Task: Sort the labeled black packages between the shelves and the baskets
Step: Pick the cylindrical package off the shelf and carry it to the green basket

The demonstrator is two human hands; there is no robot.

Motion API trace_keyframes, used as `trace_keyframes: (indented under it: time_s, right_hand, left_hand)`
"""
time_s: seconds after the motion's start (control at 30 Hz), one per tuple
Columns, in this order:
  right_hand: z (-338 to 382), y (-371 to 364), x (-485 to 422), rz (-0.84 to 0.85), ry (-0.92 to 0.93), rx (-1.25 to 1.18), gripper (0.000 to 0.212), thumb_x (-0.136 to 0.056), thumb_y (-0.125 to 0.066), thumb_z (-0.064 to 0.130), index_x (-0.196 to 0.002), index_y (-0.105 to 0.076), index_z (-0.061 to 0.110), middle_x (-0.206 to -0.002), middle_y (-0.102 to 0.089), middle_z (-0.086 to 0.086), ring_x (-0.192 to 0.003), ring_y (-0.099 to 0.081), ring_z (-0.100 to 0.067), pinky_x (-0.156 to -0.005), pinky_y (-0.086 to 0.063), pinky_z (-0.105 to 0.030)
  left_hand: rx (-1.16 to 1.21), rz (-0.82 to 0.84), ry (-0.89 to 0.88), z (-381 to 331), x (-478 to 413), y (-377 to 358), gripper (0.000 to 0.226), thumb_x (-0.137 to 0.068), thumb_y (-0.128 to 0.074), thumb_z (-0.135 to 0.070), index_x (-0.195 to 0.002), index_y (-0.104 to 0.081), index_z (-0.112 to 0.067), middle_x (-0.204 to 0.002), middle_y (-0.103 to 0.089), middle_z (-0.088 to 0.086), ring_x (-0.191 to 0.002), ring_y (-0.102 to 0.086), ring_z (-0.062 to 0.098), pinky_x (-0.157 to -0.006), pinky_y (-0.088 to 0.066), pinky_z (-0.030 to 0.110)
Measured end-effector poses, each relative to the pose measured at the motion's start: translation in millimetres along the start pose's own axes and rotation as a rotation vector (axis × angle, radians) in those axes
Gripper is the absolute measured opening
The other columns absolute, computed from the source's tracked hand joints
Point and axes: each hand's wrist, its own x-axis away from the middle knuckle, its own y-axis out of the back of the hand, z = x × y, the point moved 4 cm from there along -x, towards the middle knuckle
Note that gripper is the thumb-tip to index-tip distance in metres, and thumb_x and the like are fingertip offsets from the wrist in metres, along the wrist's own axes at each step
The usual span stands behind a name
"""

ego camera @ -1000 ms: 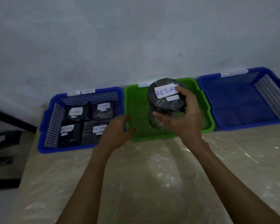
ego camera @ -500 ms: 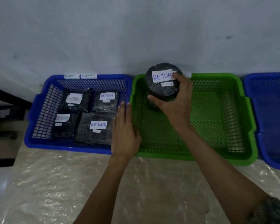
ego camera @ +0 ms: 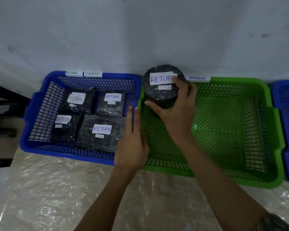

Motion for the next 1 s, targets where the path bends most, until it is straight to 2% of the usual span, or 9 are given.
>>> trace_keyframes:
  time_s: [0.27,0.4,0.53,0.6,0.7,0.77,0.87,0.93,1.0]
  right_hand:
    - [4,-5,2,-0.055,-0.009,-0.032,0.084,-0.057,-0.082,0.057,-0.121,-0.038,0.025,-0.125,-0.045,-0.017,-0.116,-0.051,-0.028,-0.084,-0.051,-0.03]
    - [6,-7,4,-0.078,-0.025,0.031,0.086,-0.058,-0.081,0.058,-0.125,-0.036,0.026,-0.127,-0.046,-0.018,-0.116,-0.051,-0.029,-0.08,-0.051,-0.031]
    - [9,-8,8,-0.08,-0.039,0.039,0.088,-0.062,-0.078,0.06,-0.13,-0.033,0.025,-0.131,-0.044,-0.018,-0.119,-0.049,-0.03,-0.083,-0.054,-0.037]
    - [10,-8,9,-0.046,-0.044,0.05,0.094,-0.062,-0.076,0.063,-0.135,-0.033,0.022,-0.136,-0.04,-0.018,-0.123,-0.046,-0.031,-0.088,-0.053,-0.042]
    - [12,-5,9,0.066,-0.104,0.082,0.111,-0.057,-0.07,0.073,-0.144,-0.023,0.024,-0.151,-0.021,-0.019,-0.137,-0.03,-0.036,-0.096,-0.047,-0.054]
    - [16,4,13,0.11,-0.14,0.15,0.118,-0.053,-0.068,0.077,-0.147,-0.016,0.028,-0.155,-0.013,-0.018,-0.142,-0.021,-0.036,-0.1,-0.041,-0.058]
    - [29,24,29,0.152,-0.138,0.26,0.111,-0.058,-0.071,0.07,-0.146,-0.019,0.027,-0.155,-0.015,-0.017,-0.143,-0.019,-0.035,-0.106,-0.035,-0.057]
    - [40,37,45,0.199,-0.132,0.266,0.098,-0.065,-0.074,0.059,-0.143,-0.026,0.026,-0.153,-0.021,-0.013,-0.141,-0.025,-0.032,-0.106,-0.036,-0.055]
    - [56,51,62,0.225,-0.074,0.248,0.082,-0.07,-0.075,0.049,-0.136,-0.035,0.022,-0.144,-0.036,-0.009,-0.13,-0.04,-0.028,-0.101,-0.043,-0.048]
  left_hand:
    - [0.068,-0.014,-0.028,2,0,-1,0.091,-0.092,-0.043,-0.011,-0.143,0.027,-0.04,-0.147,0.035,-0.027,-0.092,-0.06,0.026,-0.062,-0.055,0.043]
    - [0.092,-0.014,-0.044,4,0,-3,0.093,-0.091,-0.044,-0.011,-0.142,0.027,-0.043,-0.154,0.027,-0.022,-0.098,-0.061,0.029,-0.061,-0.055,0.042]
    - [0.086,-0.039,-0.072,5,-1,-5,0.092,-0.09,-0.045,-0.01,-0.147,0.022,-0.038,-0.157,0.022,-0.016,-0.114,-0.055,0.03,-0.069,-0.055,0.042]
    - [0.094,-0.063,-0.094,7,-2,-6,0.091,-0.09,-0.045,-0.01,-0.148,0.02,-0.037,-0.158,0.02,-0.016,-0.114,-0.055,0.03,-0.067,-0.055,0.04]
    - [0.126,-0.085,-0.137,7,-2,-5,0.084,-0.093,-0.045,-0.014,-0.15,0.014,-0.036,-0.158,0.018,-0.015,-0.112,-0.056,0.031,-0.063,-0.054,0.038]
    - [0.167,-0.08,-0.154,7,-3,-3,0.08,-0.096,-0.046,-0.023,-0.151,0.01,-0.033,-0.159,0.017,-0.014,-0.127,-0.046,0.029,-0.078,-0.055,0.044]
    - [0.28,0.002,-0.135,11,-7,-1,0.079,-0.096,-0.051,-0.036,-0.152,0.004,-0.033,-0.16,0.015,-0.007,-0.144,-0.022,0.03,-0.106,-0.039,0.053]
    - [0.376,0.008,-0.121,11,-3,7,0.08,-0.093,-0.052,-0.049,-0.153,-0.001,-0.032,-0.161,0.01,-0.003,-0.147,-0.013,0.028,-0.112,-0.029,0.056]
    - [0.408,-0.022,-0.133,11,4,22,0.082,-0.09,-0.052,-0.055,-0.153,-0.007,-0.026,-0.162,0.003,0.0,-0.148,-0.009,0.023,-0.117,-0.021,0.051]
